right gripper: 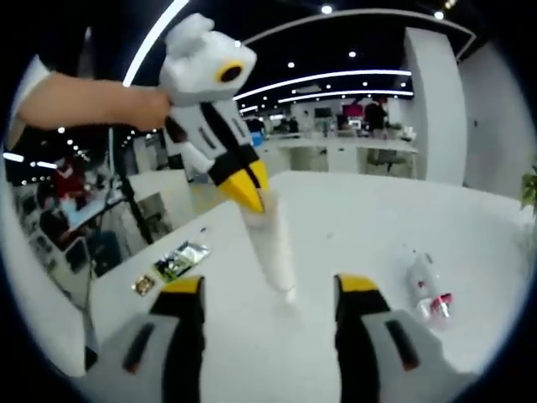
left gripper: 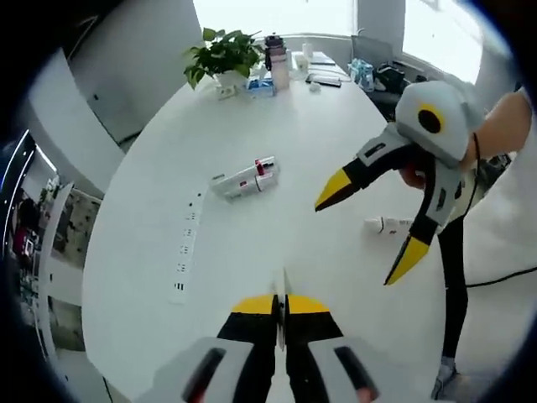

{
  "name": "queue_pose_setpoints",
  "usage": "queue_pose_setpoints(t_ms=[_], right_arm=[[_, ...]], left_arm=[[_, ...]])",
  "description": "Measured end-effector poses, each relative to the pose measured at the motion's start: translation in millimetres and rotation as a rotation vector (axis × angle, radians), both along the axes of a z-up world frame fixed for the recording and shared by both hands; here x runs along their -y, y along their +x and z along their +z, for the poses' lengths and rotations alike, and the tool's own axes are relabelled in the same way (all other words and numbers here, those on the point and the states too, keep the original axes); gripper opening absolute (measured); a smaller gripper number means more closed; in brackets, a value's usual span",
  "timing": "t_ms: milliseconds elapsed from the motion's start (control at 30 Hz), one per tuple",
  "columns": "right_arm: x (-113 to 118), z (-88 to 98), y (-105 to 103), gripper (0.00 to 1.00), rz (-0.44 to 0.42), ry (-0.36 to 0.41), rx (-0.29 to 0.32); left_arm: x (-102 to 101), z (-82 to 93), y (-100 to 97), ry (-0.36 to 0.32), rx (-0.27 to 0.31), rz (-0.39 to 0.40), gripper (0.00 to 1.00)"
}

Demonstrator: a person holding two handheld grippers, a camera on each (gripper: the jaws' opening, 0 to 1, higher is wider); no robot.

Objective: Arrange the skincare products in the storage area until every visible bottle or jar stands upright without overlapping.

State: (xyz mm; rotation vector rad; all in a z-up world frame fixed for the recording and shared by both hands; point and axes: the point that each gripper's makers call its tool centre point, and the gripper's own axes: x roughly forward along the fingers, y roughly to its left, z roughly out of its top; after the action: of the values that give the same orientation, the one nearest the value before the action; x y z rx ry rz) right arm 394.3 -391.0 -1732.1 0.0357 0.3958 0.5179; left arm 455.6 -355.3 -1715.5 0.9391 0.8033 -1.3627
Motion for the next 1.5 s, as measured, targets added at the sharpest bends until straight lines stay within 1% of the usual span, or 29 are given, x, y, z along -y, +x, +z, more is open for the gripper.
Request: queue_pose_setpoints(t_ms=[133,200,300,500,733,900,1233,1500], right_arm=[[-2,0.0,1,0.61,0.004,-0.001,-0.001],[-3,0.4,2,0.61,0.006,0.002,-0.001],[-3,0.4,3,0.61,0.006,-0.001,0.000],[4,0.3,8,0.61,-0.009,-0.001,-0.002],[15,-8.1,13,0.61,-0.030,0.005,-0.021],[17,-13.2,17,0.61,-0.033,0.004,-0.033],[21,-21.9,29,0.61,-0.027,0.005,-0.056],[23,-31.3,36,0.61,-0.024,-0.002,-0.074]], left_arm=[[0,0.1,8.6,0.014,0.014,-0.005,0.00],[1,-0.4,12.4,0.030,0.024,-0.019,0.00],[1,-1.3,17.4,0.042,0.026,-0.024,0.00],[4,-3.8,30.0,0.053,0.029,-0.025,0.00],[18,-2.8,43.7,0.032,0.019,-0.028,0.00],[23,-5.7,52.3,0.030,0.013,-0.030,0.00],[27,-13.1,69.6,0.015,-0.013,-0.013,0.00],[28,-24.6,82.2,0.019,-0.035,-0.003,0.00]])
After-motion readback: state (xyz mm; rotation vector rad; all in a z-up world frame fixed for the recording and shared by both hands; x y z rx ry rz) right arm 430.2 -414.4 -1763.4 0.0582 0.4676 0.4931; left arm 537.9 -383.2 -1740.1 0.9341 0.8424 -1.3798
